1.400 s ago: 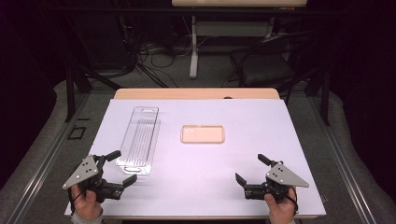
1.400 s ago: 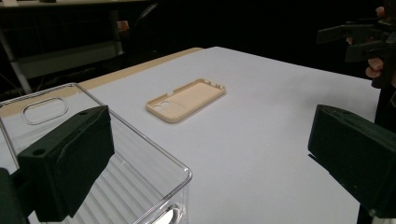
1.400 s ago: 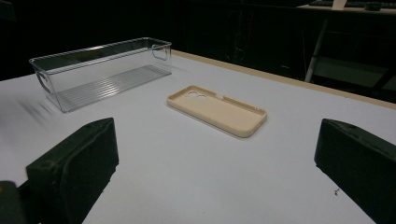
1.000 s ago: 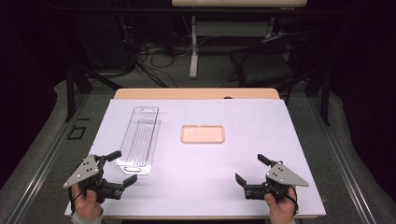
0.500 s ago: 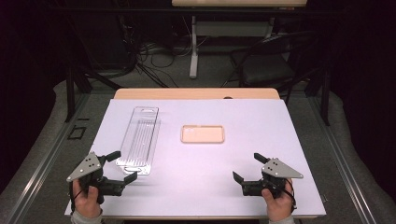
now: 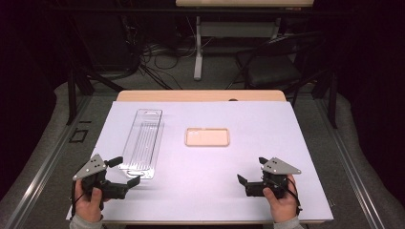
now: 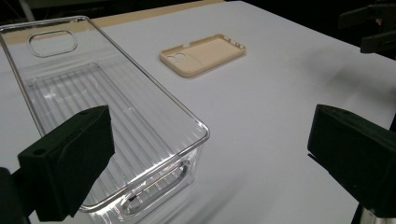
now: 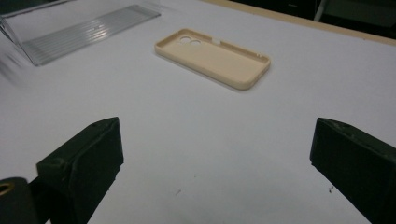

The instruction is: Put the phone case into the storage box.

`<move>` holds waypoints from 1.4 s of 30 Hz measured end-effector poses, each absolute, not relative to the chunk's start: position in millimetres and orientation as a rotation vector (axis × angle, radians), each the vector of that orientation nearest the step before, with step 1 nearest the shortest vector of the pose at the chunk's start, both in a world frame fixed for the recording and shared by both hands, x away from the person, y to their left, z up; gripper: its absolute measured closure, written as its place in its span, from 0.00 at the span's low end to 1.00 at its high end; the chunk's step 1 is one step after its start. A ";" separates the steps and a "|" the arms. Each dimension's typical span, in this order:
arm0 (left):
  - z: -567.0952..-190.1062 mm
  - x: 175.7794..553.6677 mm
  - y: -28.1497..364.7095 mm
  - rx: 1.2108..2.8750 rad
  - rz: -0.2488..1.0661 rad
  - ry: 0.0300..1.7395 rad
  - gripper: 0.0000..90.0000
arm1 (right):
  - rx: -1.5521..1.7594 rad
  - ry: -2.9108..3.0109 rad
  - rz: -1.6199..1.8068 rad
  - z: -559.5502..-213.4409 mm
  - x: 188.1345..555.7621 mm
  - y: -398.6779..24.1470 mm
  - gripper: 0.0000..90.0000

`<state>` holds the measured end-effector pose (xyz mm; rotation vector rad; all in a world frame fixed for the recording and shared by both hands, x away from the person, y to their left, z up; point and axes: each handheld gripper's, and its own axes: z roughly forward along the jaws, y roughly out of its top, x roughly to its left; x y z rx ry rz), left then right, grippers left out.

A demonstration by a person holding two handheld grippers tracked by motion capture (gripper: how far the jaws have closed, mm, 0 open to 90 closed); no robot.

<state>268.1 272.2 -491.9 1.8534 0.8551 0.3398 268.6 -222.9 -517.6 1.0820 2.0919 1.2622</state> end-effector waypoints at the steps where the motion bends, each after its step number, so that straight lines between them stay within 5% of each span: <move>1: -491.1 268.7 272.1 1.850 0.333 0.859 0.01 | 1.088 2.109 1.246 -518.3 270.0 -222.6 0.03; 42: -432.1 379.5 238.5 1.873 0.214 0.970 0.02 | 1.220 2.197 1.150 -478.1 343.5 -212.5 0.00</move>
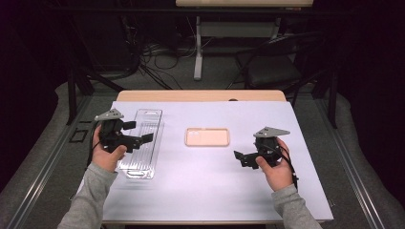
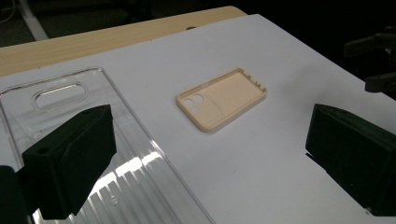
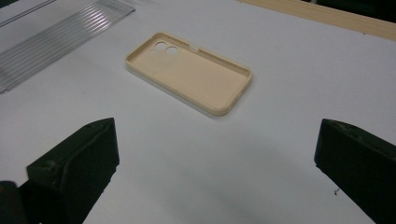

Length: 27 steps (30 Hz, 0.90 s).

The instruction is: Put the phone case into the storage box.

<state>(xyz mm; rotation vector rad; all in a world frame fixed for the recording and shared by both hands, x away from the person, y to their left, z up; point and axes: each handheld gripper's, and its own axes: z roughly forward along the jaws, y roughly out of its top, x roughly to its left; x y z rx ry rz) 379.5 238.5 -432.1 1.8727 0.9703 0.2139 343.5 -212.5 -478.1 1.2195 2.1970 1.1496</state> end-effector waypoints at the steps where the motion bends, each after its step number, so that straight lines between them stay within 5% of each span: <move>1: -430.4 382.5 237.6 1.871 0.206 0.971 0.02 | 1.226 2.200 1.143 -477.2 344.7 -211.9 0.00; 27: -404.5 418.2 231.9 1.906 0.196 0.942 0.02 | 1.287 2.221 1.080 -464.1 370.0 -196.8 0.00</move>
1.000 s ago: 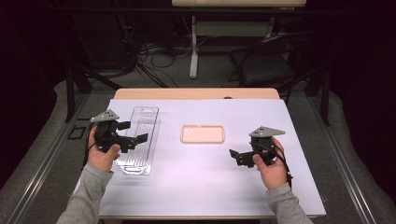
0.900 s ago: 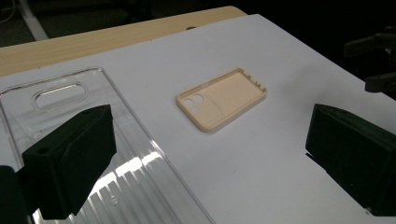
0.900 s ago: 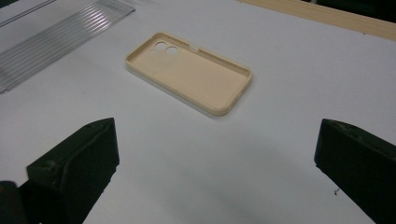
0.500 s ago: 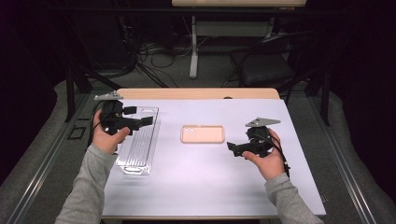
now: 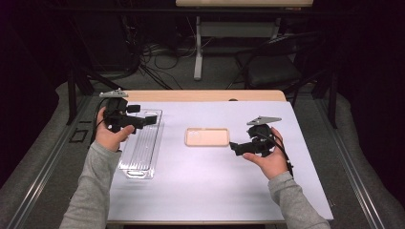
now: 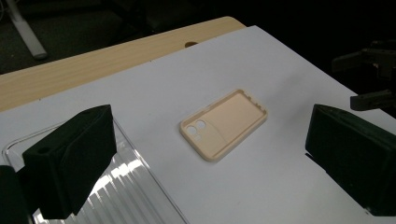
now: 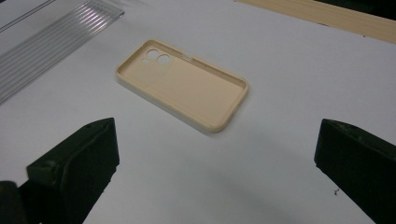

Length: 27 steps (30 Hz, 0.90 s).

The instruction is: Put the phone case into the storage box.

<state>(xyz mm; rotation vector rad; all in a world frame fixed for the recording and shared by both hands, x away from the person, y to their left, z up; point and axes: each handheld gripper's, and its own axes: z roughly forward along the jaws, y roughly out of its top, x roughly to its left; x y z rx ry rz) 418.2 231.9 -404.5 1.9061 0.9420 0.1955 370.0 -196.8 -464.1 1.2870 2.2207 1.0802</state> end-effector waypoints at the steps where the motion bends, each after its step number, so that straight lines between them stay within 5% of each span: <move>1: -404.5 418.5 232.5 1.915 0.199 0.939 0.02 | 1.287 2.221 1.080 -464.1 370.0 -196.8 0.00; 20: -406.8 408.0 238.3 1.907 0.228 0.959 0.04 | 1.235 2.291 1.035 -461.7 391.2 -173.8 0.00; 27: -407.5 404.6 239.4 1.889 0.215 0.972 0.04 | 1.216 2.295 0.989 -456.2 405.4 -164.3 0.10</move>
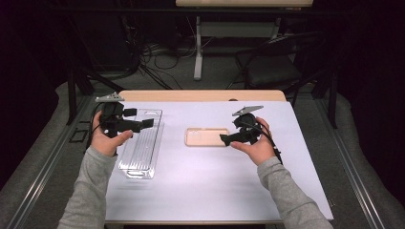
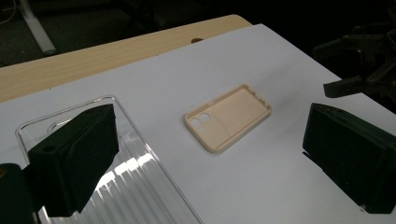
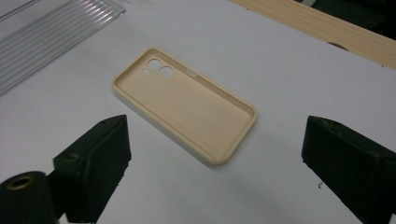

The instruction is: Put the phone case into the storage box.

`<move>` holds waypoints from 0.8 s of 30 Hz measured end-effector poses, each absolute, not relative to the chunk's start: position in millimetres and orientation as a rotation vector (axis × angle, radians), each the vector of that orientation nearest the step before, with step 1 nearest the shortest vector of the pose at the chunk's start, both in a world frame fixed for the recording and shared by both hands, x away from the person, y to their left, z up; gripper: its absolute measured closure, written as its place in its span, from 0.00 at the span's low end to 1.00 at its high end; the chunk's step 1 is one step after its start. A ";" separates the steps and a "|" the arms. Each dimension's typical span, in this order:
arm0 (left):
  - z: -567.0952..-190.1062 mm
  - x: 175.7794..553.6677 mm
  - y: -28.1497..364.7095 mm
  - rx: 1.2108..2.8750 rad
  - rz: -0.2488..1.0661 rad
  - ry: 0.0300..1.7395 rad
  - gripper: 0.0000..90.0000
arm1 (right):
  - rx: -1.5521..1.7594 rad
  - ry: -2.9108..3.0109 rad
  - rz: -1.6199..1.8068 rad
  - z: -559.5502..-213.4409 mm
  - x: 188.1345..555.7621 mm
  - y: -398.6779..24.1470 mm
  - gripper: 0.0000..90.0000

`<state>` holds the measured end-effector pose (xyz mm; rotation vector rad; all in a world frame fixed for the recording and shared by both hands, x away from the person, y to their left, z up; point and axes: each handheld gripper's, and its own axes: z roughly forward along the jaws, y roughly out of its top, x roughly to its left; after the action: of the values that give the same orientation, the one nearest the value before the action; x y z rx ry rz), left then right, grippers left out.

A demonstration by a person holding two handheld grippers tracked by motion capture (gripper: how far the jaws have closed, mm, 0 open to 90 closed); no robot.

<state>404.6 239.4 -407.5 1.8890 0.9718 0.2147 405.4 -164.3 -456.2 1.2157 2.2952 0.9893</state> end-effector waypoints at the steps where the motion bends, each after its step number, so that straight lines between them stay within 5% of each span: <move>1: -407.4 403.9 239.8 1.886 0.216 0.973 0.04 | 1.214 2.295 0.997 -455.5 407.4 -163.5 0.11; 24: -407.5 392.7 243.1 1.888 0.251 0.994 0.07 | 1.094 2.417 0.855 -451.4 447.2 -146.3 0.34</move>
<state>392.7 243.1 -407.5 1.8877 0.9942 0.2508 447.2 -146.3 -451.4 1.0941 2.4174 0.8549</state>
